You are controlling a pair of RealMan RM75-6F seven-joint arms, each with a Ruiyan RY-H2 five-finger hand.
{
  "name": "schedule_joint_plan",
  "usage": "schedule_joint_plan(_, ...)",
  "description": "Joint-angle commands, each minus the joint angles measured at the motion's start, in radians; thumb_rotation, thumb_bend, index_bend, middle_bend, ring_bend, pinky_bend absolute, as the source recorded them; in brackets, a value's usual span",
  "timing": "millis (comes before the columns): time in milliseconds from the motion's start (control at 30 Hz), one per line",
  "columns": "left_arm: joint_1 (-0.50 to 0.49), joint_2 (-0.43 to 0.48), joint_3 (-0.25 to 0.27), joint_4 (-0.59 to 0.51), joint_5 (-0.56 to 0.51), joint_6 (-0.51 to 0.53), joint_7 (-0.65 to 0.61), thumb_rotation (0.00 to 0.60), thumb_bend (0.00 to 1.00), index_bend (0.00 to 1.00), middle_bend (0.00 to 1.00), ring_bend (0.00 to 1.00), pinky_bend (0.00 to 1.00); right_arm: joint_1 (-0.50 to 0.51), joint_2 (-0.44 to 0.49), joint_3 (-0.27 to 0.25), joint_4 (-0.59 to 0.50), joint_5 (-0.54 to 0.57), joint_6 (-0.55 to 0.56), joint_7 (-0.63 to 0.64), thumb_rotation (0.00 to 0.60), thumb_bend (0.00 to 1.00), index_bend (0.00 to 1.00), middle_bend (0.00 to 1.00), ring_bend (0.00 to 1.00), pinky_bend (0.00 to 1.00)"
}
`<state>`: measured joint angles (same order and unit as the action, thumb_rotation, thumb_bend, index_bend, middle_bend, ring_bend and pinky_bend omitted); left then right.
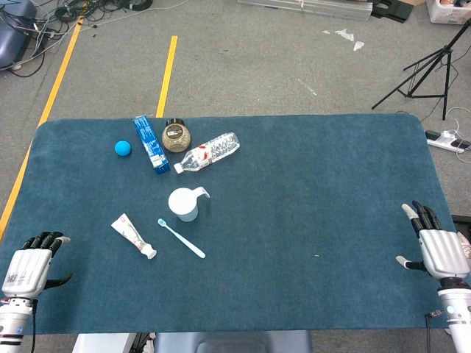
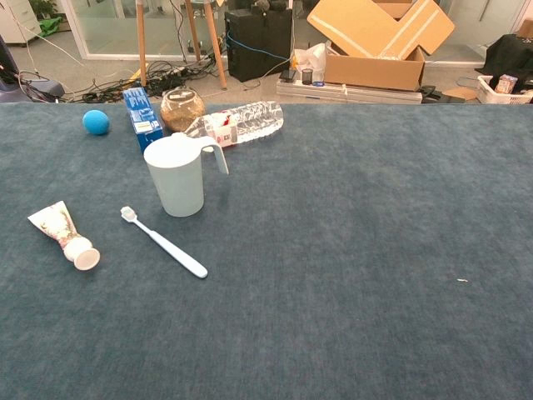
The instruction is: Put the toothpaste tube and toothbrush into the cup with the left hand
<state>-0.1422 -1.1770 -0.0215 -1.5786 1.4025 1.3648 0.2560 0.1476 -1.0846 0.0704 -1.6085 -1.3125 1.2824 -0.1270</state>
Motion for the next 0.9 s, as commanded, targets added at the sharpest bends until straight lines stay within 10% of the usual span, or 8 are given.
schedule_joint_plan(33, 0.001, 0.0, 0.001, 0.0, 0.001, 0.0, 0.002, 0.6, 0.0, 0.3, 0.25, 0.19, 0.26, 0.001, 0.0, 0.0, 0.0, 0.0, -0.001, 0.001, 0.6, 0.0, 0.0, 0.0, 0.0, 0.62)
schedule_joint_plan(667, 0.008, -0.006, 0.006, 0.008, 0.018, 0.019, -0.01, 0.6, 0.0, 0.31, 0.25, 0.2, 0.28, 0.005, -0.01, 0.013, -0.004, 0.016, 0.006, -0.003, 0.6, 0.0, 0.0, 0.0, 0.0, 0.61)
schedule_joint_plan(900, -0.026, -0.027, 0.012, 0.05, 0.099, -0.002, -0.204, 0.6, 0.0, 0.44, 0.14, 0.11, 0.19, -0.002, -0.008, 0.012, -0.003, 0.004, 0.02, 0.019, 0.6, 0.0, 0.0, 0.0, 0.0, 0.6)
